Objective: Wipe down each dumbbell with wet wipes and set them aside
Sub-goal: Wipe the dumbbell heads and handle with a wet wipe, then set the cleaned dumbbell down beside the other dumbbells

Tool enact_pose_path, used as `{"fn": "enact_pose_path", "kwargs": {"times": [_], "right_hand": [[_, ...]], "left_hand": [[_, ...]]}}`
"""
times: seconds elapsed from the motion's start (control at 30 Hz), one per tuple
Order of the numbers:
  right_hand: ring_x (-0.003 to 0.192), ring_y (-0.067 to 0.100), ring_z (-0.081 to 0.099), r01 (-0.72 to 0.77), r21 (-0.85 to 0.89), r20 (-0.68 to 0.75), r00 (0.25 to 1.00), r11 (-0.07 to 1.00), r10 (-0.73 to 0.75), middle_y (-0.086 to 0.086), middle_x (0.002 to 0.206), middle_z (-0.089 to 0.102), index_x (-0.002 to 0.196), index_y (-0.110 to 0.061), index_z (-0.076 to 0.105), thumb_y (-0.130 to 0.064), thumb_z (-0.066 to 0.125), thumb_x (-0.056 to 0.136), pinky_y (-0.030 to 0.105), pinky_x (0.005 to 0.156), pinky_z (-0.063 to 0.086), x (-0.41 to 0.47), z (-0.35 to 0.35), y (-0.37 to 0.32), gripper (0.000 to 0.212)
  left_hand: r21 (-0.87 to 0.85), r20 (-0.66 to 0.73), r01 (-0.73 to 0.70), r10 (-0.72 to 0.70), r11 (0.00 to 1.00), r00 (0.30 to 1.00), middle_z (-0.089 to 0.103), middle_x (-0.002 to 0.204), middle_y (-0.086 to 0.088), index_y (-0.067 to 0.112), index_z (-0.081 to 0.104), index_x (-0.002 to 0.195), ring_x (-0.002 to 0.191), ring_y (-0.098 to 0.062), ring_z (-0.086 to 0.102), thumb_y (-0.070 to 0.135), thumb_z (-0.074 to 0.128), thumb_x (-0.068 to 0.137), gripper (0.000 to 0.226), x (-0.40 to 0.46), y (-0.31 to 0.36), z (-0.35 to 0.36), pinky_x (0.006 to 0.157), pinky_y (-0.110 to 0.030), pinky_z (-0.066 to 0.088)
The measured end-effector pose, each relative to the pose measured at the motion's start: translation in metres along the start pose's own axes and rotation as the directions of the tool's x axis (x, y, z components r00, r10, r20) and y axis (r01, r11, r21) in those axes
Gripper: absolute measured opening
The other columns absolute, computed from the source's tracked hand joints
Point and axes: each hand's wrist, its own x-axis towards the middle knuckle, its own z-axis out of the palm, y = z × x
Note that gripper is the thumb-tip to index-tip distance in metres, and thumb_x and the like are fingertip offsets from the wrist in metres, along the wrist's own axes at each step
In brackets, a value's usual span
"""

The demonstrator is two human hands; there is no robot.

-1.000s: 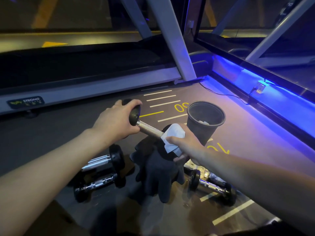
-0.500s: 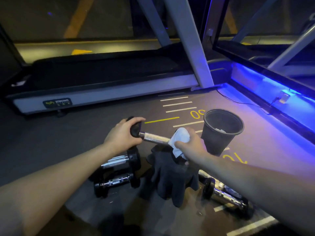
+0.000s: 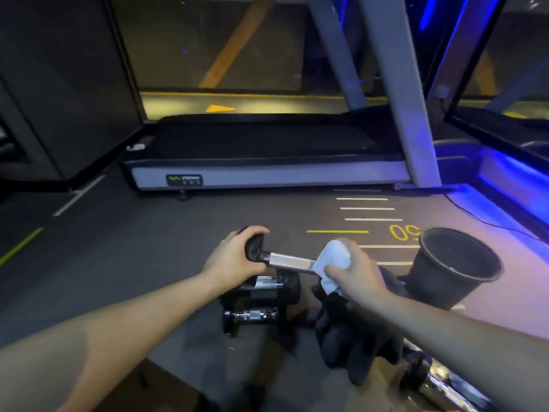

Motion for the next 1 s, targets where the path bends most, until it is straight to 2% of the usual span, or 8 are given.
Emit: {"fn": "enact_pose_path", "kwargs": {"times": [0.1, 0.33, 0.43, 0.57, 0.67, 0.77, 0.9, 1.0], "right_hand": [[0.081, 0.028, 0.068, -0.020, 0.027, 0.055, 0.998, 0.999, 0.019, 0.000, 0.108, 0.063, 0.130, -0.053, 0.038, -0.036, 0.063, 0.067, 0.044, 0.064, 0.061, -0.015, 0.018, -0.009, 0.070], [0.071, 0.028, 0.068, -0.066, -0.061, 0.199, 0.977, 0.996, 0.077, 0.001, 0.104, 0.062, 0.127, -0.054, 0.042, -0.027, 0.059, 0.069, 0.043, 0.042, 0.058, -0.043, 0.050, -0.013, 0.066], [0.071, 0.027, 0.069, -0.082, -0.116, 0.260, 0.959, 0.990, 0.110, 0.001, 0.100, 0.064, 0.129, -0.050, 0.043, -0.028, 0.058, 0.067, 0.044, 0.051, 0.061, -0.042, 0.071, -0.002, 0.067], [0.080, 0.026, 0.069, -0.097, -0.177, 0.312, 0.938, 0.979, 0.149, 0.002, 0.104, 0.065, 0.133, -0.047, 0.043, -0.030, 0.059, 0.068, 0.044, 0.067, 0.062, -0.035, 0.101, 0.018, 0.069], [0.072, 0.025, 0.070, -0.108, -0.178, 0.347, 0.923, 0.978, 0.166, 0.003, 0.101, 0.065, 0.130, -0.050, 0.042, -0.028, 0.060, 0.069, 0.044, 0.056, 0.062, -0.029, 0.119, 0.027, 0.067], [0.068, 0.027, 0.069, -0.105, -0.187, 0.373, 0.912, 0.977, 0.170, 0.004, 0.099, 0.061, 0.132, -0.049, 0.042, -0.024, 0.058, 0.073, 0.044, 0.047, 0.059, -0.019, 0.135, 0.034, 0.066], [0.078, 0.023, 0.063, -0.119, -0.236, 0.386, 0.899, 0.964, 0.206, -0.003, 0.096, 0.053, 0.138, -0.046, 0.040, -0.025, 0.061, 0.075, 0.035, 0.058, 0.060, -0.009, 0.153, 0.043, 0.070], [0.088, 0.024, 0.059, -0.133, -0.236, 0.402, 0.888, 0.963, 0.221, 0.004, 0.117, 0.059, 0.143, -0.043, 0.038, -0.024, 0.062, 0.078, 0.036, 0.068, 0.059, -0.006, 0.165, 0.054, 0.072]], "left_hand": [[-0.003, 0.013, 0.040, -0.040, 0.999, 0.999, 0.054, 0.120, 0.006, 0.054, 0.052, 0.128, 0.113, -0.018, 0.056, 0.027, 0.079, 0.070, 0.069, -0.014, -0.016, -0.007, 0.099, -0.028, 0.046], [-0.072, 0.071, 0.204, -0.199, 0.976, 0.977, 0.059, 0.115, 0.002, 0.053, 0.052, 0.125, 0.105, -0.017, 0.060, 0.023, 0.078, 0.068, 0.070, -0.056, -0.068, 0.020, 0.084, -0.025, 0.044], [-0.083, 0.115, 0.279, -0.269, 0.957, 0.956, 0.063, 0.112, 0.003, 0.047, 0.054, 0.128, 0.097, -0.015, 0.062, 0.022, 0.078, 0.069, 0.069, -0.067, -0.087, 0.037, 0.078, -0.027, 0.048], [-0.107, 0.138, 0.370, -0.355, 0.923, 0.925, 0.064, 0.116, 0.002, 0.046, 0.043, 0.139, 0.106, -0.021, 0.063, 0.024, 0.078, 0.066, 0.084, -0.072, -0.111, 0.061, 0.088, -0.032, 0.051], [-0.146, 0.138, 0.434, -0.416, 0.889, 0.899, 0.063, 0.120, 0.005, 0.044, 0.032, 0.146, 0.110, -0.020, 0.063, 0.023, 0.077, 0.064, 0.096, -0.074, -0.125, 0.077, 0.088, -0.030, 0.050], [-0.176, 0.131, 0.478, -0.461, 0.860, 0.878, 0.062, 0.121, 0.006, 0.041, 0.032, 0.146, 0.108, -0.017, 0.061, 0.022, 0.078, 0.064, 0.096, -0.072, -0.142, 0.095, 0.085, -0.029, 0.048], [-0.206, 0.141, 0.529, -0.510, 0.823, 0.848, 0.062, 0.115, 0.005, 0.034, 0.036, 0.146, 0.102, -0.015, 0.059, 0.015, 0.079, 0.068, 0.091, -0.069, -0.162, 0.117, 0.079, -0.023, 0.040], [-0.230, 0.175, 0.555, -0.527, 0.799, 0.832, 0.059, 0.109, 0.007, 0.029, 0.037, 0.146, 0.096, -0.012, 0.055, 0.007, 0.079, 0.072, 0.087, -0.068, -0.173, 0.132, 0.079, -0.021, 0.038]]}}
